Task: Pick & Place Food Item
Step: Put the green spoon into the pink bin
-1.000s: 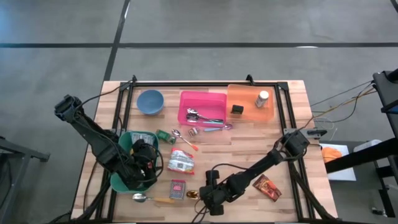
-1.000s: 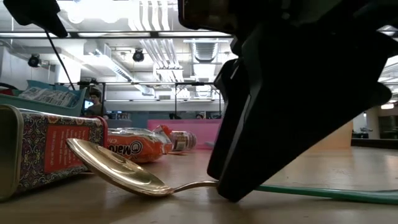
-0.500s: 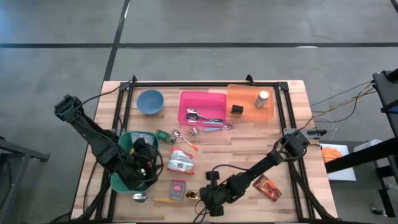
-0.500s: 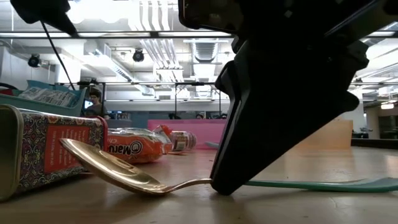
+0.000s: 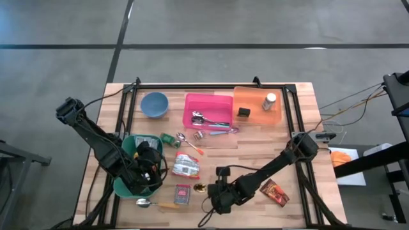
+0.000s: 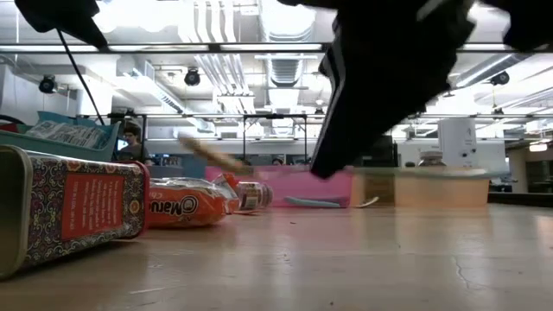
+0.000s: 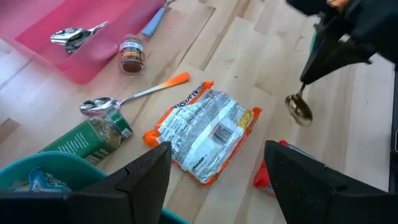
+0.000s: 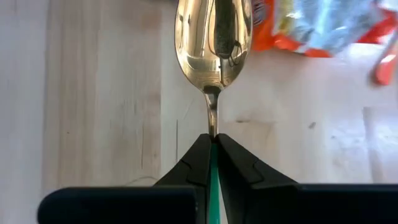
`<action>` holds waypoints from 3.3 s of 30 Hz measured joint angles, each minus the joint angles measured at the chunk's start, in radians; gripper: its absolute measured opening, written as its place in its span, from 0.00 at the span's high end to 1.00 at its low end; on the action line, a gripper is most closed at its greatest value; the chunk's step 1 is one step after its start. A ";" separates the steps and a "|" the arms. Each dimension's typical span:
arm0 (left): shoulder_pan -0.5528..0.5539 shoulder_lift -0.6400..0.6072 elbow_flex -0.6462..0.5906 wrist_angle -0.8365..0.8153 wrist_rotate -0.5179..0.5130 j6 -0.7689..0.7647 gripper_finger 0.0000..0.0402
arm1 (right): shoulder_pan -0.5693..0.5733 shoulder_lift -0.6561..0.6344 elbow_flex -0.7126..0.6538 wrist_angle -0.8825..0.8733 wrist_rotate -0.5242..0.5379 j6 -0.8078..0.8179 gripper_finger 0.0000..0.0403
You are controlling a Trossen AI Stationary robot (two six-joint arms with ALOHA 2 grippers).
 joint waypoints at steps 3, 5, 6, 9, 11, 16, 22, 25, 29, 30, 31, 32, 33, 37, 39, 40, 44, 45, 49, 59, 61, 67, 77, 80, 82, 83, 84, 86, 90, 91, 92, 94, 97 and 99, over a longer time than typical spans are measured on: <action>0.000 0.000 0.000 0.000 0.000 0.000 0.36 | -0.002 -0.041 0.001 -0.024 0.031 0.010 0.97; 0.000 0.000 0.000 -0.001 0.000 0.000 0.36 | -0.007 -0.084 0.001 -0.025 0.059 -0.014 0.97; 0.000 0.000 0.000 -0.001 0.000 0.000 0.36 | -0.011 -0.108 0.002 -0.032 0.077 -0.031 0.97; 0.000 0.000 0.000 -0.001 0.000 -0.001 0.36 | -0.033 -0.181 0.001 -0.051 0.120 -0.080 0.97; 0.000 0.000 0.000 -0.001 0.000 0.000 0.36 | -0.055 -0.231 -0.004 -0.071 0.144 -0.122 0.97; 0.000 0.000 0.000 -0.001 0.001 0.000 0.36 | -0.152 -0.334 -0.010 -0.084 0.154 -0.275 0.97; 0.000 0.000 0.000 -0.001 0.003 0.000 0.36 | -0.343 -0.380 -0.012 -0.080 0.021 -0.430 0.97; 0.000 0.000 0.000 -0.001 0.003 -0.001 0.36 | -0.462 -0.376 -0.011 -0.073 -0.070 -0.431 0.97; 0.000 0.000 0.000 -0.001 0.003 0.000 0.36 | -0.614 -0.354 -0.012 -0.039 -0.244 -0.432 0.97; 0.000 0.000 0.000 -0.001 0.003 -0.001 0.36 | -0.648 -0.344 -0.012 -0.037 -0.283 -0.434 0.97; 0.000 0.000 0.000 -0.001 0.003 -0.001 0.36 | -0.679 -0.333 -0.012 -0.033 -0.319 -0.436 0.97; 0.000 0.000 0.000 0.000 0.003 0.000 0.36 | -0.709 -0.322 -0.012 -0.029 -0.355 -0.437 0.97; 0.000 0.000 0.000 -0.001 0.003 0.000 0.36 | -0.738 -0.312 -0.012 -0.032 -0.393 -0.440 0.97; 0.000 0.000 -0.001 -0.001 0.003 0.000 0.36 | -0.823 -0.258 -0.012 -0.029 -0.487 -0.461 0.97; 0.000 0.000 -0.001 -0.001 0.003 -0.001 0.36 | -0.846 -0.229 -0.012 -0.029 -0.491 -0.478 0.97; 0.000 0.000 -0.001 -0.001 0.003 0.000 0.36 | -0.854 -0.212 -0.012 -0.028 -0.495 -0.487 0.97; 0.000 0.000 -0.002 -0.001 0.003 0.000 0.36 | -0.867 -0.140 -0.006 -0.035 -0.509 -0.513 0.97; 0.000 0.000 -0.002 -0.001 0.003 -0.001 0.36 | -0.867 -0.118 -0.001 -0.041 -0.510 -0.515 0.97; 0.000 0.000 -0.002 0.000 0.003 -0.001 0.36 | -0.867 -0.053 0.043 -0.082 -0.515 -0.518 0.97; 0.000 0.000 -0.002 -0.001 0.003 -0.001 0.36 | -0.884 0.004 0.118 -0.108 -0.515 -0.552 0.97; 0.000 0.000 -0.002 -0.001 0.003 -0.001 0.36 | -0.889 0.012 0.123 -0.106 -0.520 -0.552 0.97; 0.000 0.000 -0.002 -0.001 0.003 -0.001 0.36 | -0.895 0.035 0.122 -0.114 -0.558 -0.562 0.97; 0.000 0.000 -0.002 -0.001 0.003 -0.001 0.36 | -0.898 0.047 0.122 -0.115 -0.558 -0.573 0.97; 0.000 0.000 -0.002 -0.001 0.003 -0.001 0.36 | -0.898 0.047 0.122 -0.114 -0.558 -0.579 0.97; 0.000 0.000 -0.002 -0.001 0.003 -0.001 0.36 | -0.898 0.047 0.121 -0.115 -0.558 -0.579 0.97; 0.000 0.000 -0.002 -0.001 0.003 -0.001 0.36 | -0.898 0.047 0.121 -0.115 -0.558 -0.580 0.97; 0.000 0.000 -0.002 0.000 0.003 -0.001 0.36 | -0.898 0.047 0.121 -0.114 -0.558 -0.579 0.97; 0.000 0.000 -0.002 -0.001 0.003 -0.001 0.36 | -0.898 0.047 0.120 -0.115 -0.558 -0.572 0.97; 0.000 0.000 -0.002 -0.001 0.003 -0.001 0.36 | -0.898 0.047 0.114 -0.120 -0.558 -0.567 0.97; 0.000 0.000 -0.002 -0.001 0.003 -0.001 0.36 | -0.898 0.047 0.111 -0.119 -0.558 -0.566 0.97; 0.000 0.000 -0.002 -0.001 0.003 -0.001 0.36 | -0.898 0.047 0.108 -0.120 -0.558 -0.566 0.97; 0.000 0.000 -0.002 -0.001 0.003 -0.001 0.36 | -0.898 0.047 0.100 -0.121 -0.559 -0.566 0.97; 0.000 0.000 -0.002 -0.001 0.003 -0.001 0.36 | -0.898 0.047 0.083 -0.119 -0.561 -0.566 0.97; 0.000 0.000 -0.002 -0.001 0.003 -0.001 0.36 | -0.897 0.047 0.069 -0.110 -0.561 -0.566 0.97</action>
